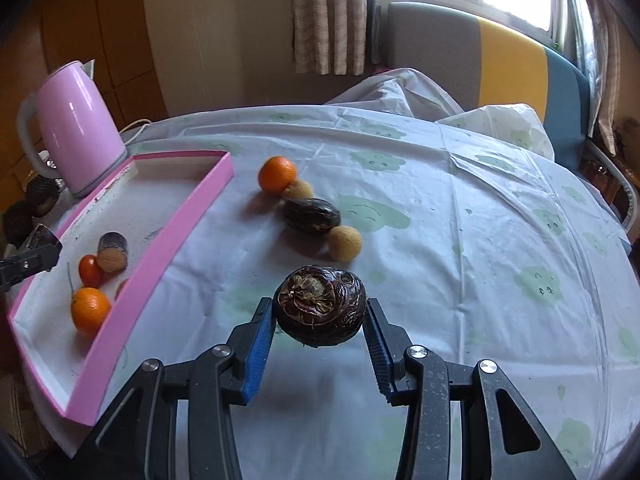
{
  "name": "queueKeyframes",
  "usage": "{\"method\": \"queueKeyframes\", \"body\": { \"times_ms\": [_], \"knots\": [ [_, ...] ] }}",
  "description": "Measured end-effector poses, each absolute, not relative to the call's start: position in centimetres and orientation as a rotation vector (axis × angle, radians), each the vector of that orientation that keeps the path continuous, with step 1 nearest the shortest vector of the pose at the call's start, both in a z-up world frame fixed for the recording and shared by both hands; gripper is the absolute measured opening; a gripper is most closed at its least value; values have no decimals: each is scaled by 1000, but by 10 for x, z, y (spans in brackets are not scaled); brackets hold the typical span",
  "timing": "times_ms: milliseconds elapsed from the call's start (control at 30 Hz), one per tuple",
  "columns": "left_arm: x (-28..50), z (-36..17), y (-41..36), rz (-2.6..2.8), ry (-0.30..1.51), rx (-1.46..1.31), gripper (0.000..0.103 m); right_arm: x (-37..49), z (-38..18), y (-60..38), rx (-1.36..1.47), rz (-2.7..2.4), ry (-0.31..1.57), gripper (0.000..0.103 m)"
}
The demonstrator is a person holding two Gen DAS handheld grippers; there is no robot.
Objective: Organize fruits
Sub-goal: 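Release the eggplant slice into the tray with the left gripper while the right drops the chestnut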
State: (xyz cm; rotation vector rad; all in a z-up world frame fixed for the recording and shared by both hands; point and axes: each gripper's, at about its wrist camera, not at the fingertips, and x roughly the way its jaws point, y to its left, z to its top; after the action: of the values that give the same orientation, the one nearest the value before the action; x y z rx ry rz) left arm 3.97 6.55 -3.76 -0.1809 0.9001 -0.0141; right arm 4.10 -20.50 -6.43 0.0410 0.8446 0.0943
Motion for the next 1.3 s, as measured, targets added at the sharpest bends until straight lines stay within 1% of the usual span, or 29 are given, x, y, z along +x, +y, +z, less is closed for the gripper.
{"method": "queueKeyframes", "body": {
  "times_ms": [200,367,533,1067,1133,1233,1300],
  "knots": [
    [37,-44,86,39,908,-201,35,42,-44,-163,27,227,815,45],
    [36,-45,84,41,915,-191,35,55,-32,-128,9,324,805,45],
    [32,-37,79,39,881,-165,36,75,-29,-98,-26,381,809,45],
    [25,-28,82,41,856,-174,36,124,-29,-62,-12,403,852,46],
    [24,-27,82,41,853,-177,36,123,-29,-59,-17,406,844,48],
    [23,-26,82,40,851,-177,36,120,-29,-57,-20,413,840,54],
    [22,-26,82,39,848,-177,36,117,-29,-57,-20,411,837,55]
  ]
}}
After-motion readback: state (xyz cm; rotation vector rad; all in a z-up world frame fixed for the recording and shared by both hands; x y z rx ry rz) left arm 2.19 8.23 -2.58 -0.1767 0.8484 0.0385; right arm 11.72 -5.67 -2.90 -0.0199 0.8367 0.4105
